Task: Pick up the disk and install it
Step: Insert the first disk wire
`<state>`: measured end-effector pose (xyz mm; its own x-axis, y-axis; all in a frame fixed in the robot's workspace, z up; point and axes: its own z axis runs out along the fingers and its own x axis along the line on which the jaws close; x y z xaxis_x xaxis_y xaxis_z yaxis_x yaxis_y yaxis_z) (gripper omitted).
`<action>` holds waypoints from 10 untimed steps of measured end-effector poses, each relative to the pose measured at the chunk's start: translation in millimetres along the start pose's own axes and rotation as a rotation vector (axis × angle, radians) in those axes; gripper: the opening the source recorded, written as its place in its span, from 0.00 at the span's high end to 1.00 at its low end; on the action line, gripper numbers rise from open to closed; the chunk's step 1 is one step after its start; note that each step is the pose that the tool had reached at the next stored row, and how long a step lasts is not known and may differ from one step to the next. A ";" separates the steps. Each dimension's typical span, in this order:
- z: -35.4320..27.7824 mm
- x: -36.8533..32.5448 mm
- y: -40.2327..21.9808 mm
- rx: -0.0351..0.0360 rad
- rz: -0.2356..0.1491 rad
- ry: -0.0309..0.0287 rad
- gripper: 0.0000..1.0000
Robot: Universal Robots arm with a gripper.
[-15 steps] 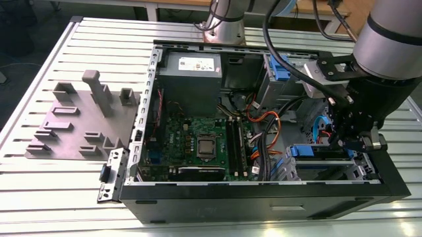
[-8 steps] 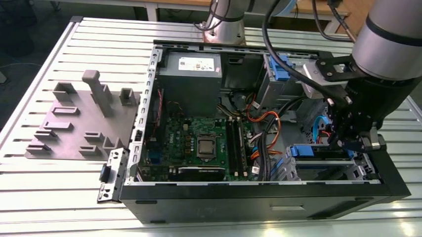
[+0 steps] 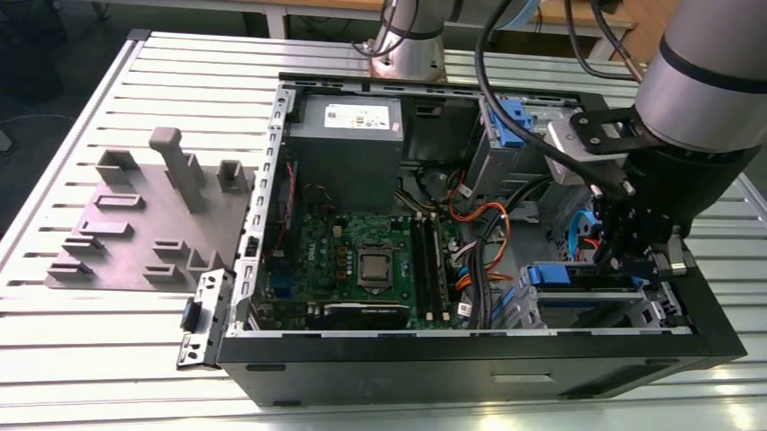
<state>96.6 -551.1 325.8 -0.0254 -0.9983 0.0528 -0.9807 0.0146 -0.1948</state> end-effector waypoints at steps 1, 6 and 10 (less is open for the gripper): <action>0.5 0.0 0.1 -0.0001 0.000 0.0007 0.84; 1.1 0.0 0.2 -0.0001 0.000 -0.0001 0.84; 1.0 -0.1 0.2 -0.0001 0.000 -0.0004 0.84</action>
<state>96.5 -551.1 324.7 -0.0254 -0.9983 0.0523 -0.9807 0.0148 -0.1947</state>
